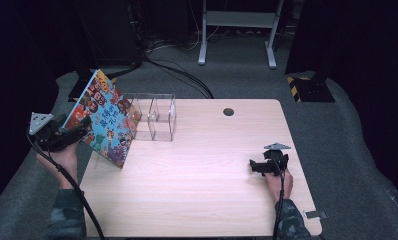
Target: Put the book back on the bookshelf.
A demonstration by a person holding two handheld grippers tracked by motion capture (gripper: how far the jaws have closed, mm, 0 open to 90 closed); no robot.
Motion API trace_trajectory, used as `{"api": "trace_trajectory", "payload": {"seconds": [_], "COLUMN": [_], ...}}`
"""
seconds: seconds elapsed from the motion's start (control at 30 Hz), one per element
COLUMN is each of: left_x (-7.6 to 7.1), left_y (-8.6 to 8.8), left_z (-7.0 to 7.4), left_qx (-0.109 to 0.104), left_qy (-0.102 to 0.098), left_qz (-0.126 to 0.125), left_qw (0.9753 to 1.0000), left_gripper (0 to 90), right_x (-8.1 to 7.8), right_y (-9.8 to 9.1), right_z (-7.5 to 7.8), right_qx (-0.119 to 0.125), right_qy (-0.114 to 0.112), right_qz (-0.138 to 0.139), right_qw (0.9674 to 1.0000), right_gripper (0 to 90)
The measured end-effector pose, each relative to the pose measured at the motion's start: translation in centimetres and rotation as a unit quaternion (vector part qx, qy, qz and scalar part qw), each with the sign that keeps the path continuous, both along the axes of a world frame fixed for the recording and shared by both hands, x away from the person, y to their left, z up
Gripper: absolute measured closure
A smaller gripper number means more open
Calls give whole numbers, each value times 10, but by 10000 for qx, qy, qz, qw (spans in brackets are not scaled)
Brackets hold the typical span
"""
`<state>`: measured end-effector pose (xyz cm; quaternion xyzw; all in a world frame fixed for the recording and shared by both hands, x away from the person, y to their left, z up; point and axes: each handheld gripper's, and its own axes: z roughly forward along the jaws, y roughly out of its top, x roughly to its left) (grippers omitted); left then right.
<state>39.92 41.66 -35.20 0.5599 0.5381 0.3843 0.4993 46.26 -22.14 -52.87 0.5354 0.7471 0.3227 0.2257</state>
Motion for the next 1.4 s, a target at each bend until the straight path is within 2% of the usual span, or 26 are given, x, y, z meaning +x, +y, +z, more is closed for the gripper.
{"api": "trace_trajectory", "payload": {"seconds": [0.2,0.37,0.5,0.6,0.87,1.03,1.1,1.33,1.4], "left_x": [-17,-27,-35,-40,-46,-50,-52,-55,-56], "left_y": [3,0,-2,-6,-14,-21,-24,-34,-36], "left_z": [-3,-10,-17,-20,-32,-41,-47,-77,-86], "left_qx": [53,110,140,243,374,426,502,602,609], "left_qy": [16,112,262,358,572,728,818,1173,1270], "left_qz": [-89,-167,-292,-384,-538,-706,-766,-974,-1015], "left_qw": [9999,9997,9991,9983,9962,9939,9924,9865,9848], "left_gripper": [135,104,73,59,2,1,1,0,0], "right_x": [0,0,0,0,0,-1,-1,-1,0], "right_y": [0,-1,-1,-1,-1,-1,-2,-4,-4], "right_z": [0,0,0,0,0,0,0,0,0], "right_qx": [0,20,18,19,21,50,36,-7,29], "right_qy": [0,7,4,4,4,40,-11,14,-16], "right_qz": [5,39,51,51,52,31,67,197,157], "right_qw": [10000,10000,10000,10000,10000,10000,10000,9998,9999], "right_gripper": [15,16,16,16,17,18,18,13,12]}}
